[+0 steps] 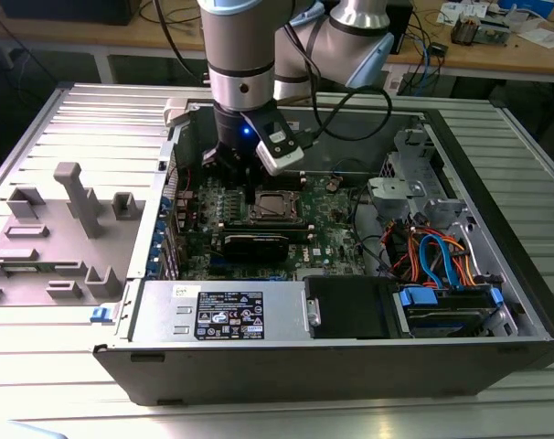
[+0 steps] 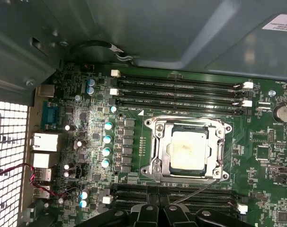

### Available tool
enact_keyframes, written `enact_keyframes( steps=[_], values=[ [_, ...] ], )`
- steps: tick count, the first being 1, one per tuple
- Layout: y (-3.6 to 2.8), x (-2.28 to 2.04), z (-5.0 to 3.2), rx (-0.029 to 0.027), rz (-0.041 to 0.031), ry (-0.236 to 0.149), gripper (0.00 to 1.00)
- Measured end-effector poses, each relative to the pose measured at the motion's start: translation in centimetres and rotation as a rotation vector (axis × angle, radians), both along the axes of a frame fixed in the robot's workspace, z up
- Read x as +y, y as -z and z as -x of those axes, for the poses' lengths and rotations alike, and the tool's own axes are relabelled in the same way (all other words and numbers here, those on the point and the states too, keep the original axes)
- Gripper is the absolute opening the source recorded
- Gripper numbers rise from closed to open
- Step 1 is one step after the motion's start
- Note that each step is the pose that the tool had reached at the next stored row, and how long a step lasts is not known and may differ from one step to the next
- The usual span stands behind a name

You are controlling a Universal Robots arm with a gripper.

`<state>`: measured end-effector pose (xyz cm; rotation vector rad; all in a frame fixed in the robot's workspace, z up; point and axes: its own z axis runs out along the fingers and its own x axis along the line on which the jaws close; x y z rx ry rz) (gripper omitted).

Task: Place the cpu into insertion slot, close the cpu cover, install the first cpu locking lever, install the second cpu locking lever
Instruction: 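Install the second cpu locking lever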

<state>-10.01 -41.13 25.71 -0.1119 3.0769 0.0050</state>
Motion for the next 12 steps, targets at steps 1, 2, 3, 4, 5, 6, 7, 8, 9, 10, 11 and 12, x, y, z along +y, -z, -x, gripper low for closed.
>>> enact_keyframes(
  steps=[1,2,3,4,5,6,7,8,9,10,11,12],
  values=[
    [-0.24,0.00,0.00,0.0000,0.0004,0.000,0.11],
    [-0.38,0.00,0.00,0.0000,0.0007,0.000,0.11],
    [-0.51,0.00,0.00,0.0000,0.0009,0.000,0.11],
    [-0.55,0.00,0.00,-0.0001,0.0009,0.000,0.11],
    [-0.55,0.00,-0.02,-0.0001,0.0021,0.000,0.11],
    [-0.56,0.00,-0.12,0.0005,0.0040,0.001,0.11],
    [-0.56,0.00,-0.86,0.0050,0.0129,0.004,0.11],
    [-0.56,0.00,-1.40,0.0073,0.0172,0.007,0.11],
    [-0.54,0.00,-1.98,0.0094,0.0194,0.010,0.11],
    [-0.34,-0.09,-2.01,0.0096,0.0195,0.010,0.11],
    [0.00,-0.28,-2.00,0.0096,0.0195,0.011,0.11],
    [0.31,-0.29,-2.01,0.0095,0.0194,0.010,0.11]
  ],
)
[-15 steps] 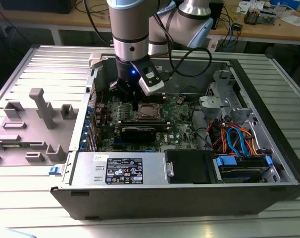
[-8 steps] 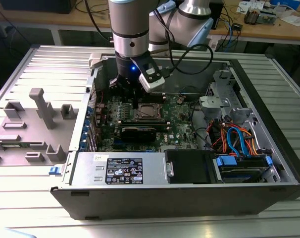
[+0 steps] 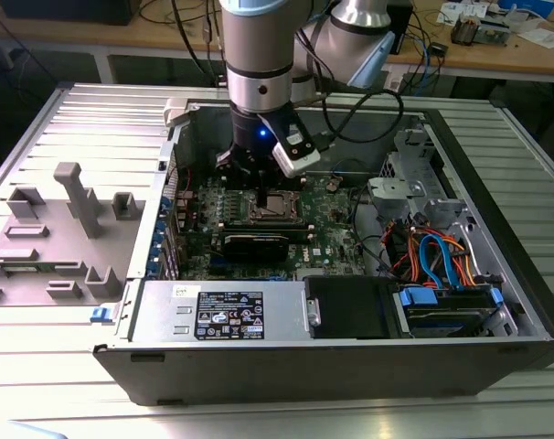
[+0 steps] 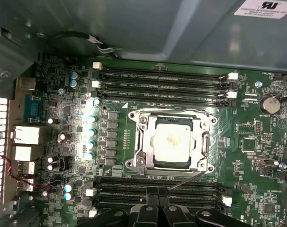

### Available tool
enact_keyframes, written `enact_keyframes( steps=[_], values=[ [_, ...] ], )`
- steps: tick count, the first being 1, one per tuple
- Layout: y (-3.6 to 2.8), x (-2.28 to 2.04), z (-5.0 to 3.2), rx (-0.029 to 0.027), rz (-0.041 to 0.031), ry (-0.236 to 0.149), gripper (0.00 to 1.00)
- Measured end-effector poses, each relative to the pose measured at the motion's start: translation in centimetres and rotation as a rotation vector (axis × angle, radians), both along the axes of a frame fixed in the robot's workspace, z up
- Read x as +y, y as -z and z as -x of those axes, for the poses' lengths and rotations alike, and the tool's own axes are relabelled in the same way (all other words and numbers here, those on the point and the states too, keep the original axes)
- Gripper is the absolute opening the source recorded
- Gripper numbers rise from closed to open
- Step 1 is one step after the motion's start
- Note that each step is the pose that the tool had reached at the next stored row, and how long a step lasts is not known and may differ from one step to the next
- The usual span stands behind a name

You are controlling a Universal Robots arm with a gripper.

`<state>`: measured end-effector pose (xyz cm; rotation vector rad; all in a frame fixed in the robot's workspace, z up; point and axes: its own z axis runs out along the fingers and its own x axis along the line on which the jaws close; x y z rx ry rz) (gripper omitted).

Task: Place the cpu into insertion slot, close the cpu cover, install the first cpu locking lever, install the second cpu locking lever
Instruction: 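Install the second cpu locking lever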

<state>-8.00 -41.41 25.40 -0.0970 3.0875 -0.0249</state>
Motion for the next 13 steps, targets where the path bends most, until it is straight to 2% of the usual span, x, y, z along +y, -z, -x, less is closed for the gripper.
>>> enact_keyframes(
  steps=[3,6,13],
  values=[
    [0.66,-0.01,0.27,0.0001,0.0002,0.000,0.11],
    [1.02,0.00,0.81,-0.0001,-0.0001,0.000,0.11],
    [2.20,-0.01,1.40,0.0000,0.0001,0.000,0.11]
  ],
)
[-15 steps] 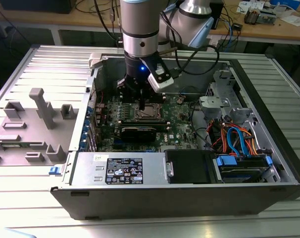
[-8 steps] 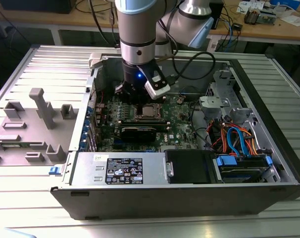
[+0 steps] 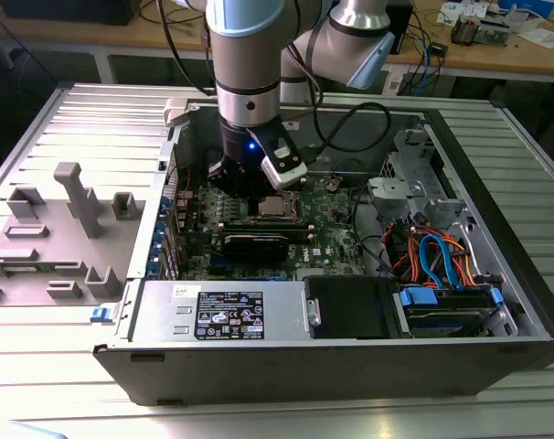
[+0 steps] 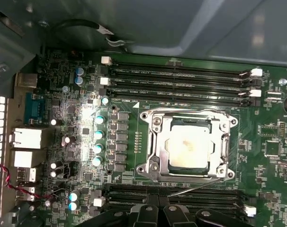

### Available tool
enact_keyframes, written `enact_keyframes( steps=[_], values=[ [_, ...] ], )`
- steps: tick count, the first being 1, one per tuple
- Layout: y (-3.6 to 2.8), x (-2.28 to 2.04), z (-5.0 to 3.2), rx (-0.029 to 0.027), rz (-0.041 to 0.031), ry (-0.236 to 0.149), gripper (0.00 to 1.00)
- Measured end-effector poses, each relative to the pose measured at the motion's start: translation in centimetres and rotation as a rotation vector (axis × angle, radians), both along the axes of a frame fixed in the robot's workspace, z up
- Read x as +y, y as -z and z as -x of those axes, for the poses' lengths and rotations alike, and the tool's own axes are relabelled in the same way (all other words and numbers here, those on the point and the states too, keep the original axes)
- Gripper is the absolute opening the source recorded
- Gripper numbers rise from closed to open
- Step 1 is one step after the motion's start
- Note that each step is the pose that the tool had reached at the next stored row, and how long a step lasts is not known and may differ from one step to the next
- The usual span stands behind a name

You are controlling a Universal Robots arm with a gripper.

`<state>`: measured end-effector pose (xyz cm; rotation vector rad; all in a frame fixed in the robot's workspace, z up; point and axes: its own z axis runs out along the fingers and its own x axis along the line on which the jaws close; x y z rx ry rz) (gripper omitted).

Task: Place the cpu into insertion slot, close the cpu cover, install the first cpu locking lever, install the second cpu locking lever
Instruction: 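Install the second cpu locking lever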

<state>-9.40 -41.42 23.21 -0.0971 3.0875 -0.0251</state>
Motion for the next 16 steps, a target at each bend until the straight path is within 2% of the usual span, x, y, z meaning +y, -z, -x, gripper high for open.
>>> enact_keyframes(
  steps=[2,6,8,9,10,11,13,16],
  values=[
    [0.58,0.00,0.28,0.0000,-0.0001,0.000,0.11],
    [1.29,0.00,0.58,0.0000,0.0000,0.000,0.11],
    [1.37,-0.01,0.59,0.0001,-0.0009,0.001,0.11],
    [1.44,0.00,0.60,0.0002,-0.0038,0.001,0.11],
    [1.54,0.00,0.59,-0.0001,-0.0141,0.001,0.11],
    [1.58,0.00,0.59,0.0000,-0.0215,0.001,0.11],
    [1.65,0.01,0.59,-0.0001,-0.0251,0.001,0.11],
    [1.79,-0.04,0.59,0.0000,-0.0267,0.001,0.11]
  ],
)
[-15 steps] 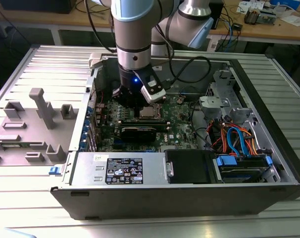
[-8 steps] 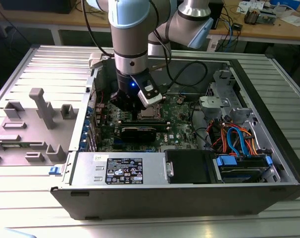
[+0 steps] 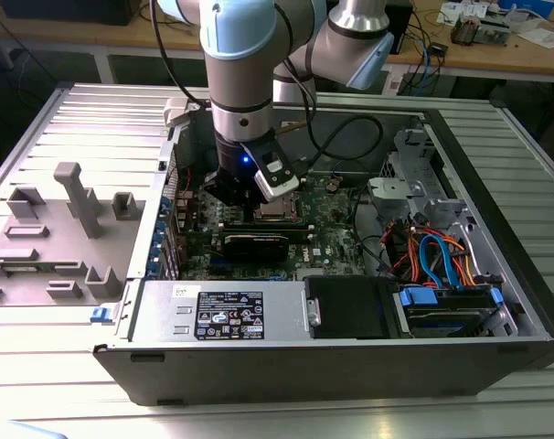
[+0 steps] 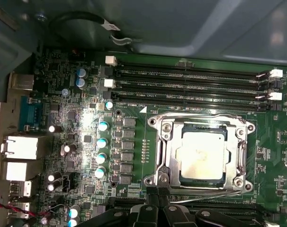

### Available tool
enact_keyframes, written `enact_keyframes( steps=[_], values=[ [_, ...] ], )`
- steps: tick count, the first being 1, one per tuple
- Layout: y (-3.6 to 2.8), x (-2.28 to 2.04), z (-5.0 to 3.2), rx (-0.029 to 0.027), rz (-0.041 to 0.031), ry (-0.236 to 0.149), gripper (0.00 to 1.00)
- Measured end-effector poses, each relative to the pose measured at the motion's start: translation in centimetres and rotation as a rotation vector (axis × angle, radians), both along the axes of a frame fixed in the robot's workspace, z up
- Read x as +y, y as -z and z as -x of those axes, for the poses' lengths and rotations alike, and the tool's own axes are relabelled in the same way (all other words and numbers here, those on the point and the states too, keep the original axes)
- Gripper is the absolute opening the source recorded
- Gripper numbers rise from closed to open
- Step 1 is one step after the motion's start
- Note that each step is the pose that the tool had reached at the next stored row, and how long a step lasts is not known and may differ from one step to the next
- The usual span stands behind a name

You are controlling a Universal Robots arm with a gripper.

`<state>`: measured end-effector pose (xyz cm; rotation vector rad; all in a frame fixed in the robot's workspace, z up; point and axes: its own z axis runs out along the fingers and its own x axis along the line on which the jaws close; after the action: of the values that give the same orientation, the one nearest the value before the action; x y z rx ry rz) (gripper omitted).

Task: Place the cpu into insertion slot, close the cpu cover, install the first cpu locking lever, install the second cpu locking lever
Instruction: 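Install the second cpu locking lever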

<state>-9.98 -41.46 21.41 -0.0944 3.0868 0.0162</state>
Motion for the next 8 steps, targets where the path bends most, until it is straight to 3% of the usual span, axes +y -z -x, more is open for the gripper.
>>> enact_keyframes(
  steps=[8],
  values=[
    [-0.01,-0.69,-0.02,0.0002,-0.0025,0.000,0.11]
  ],
)
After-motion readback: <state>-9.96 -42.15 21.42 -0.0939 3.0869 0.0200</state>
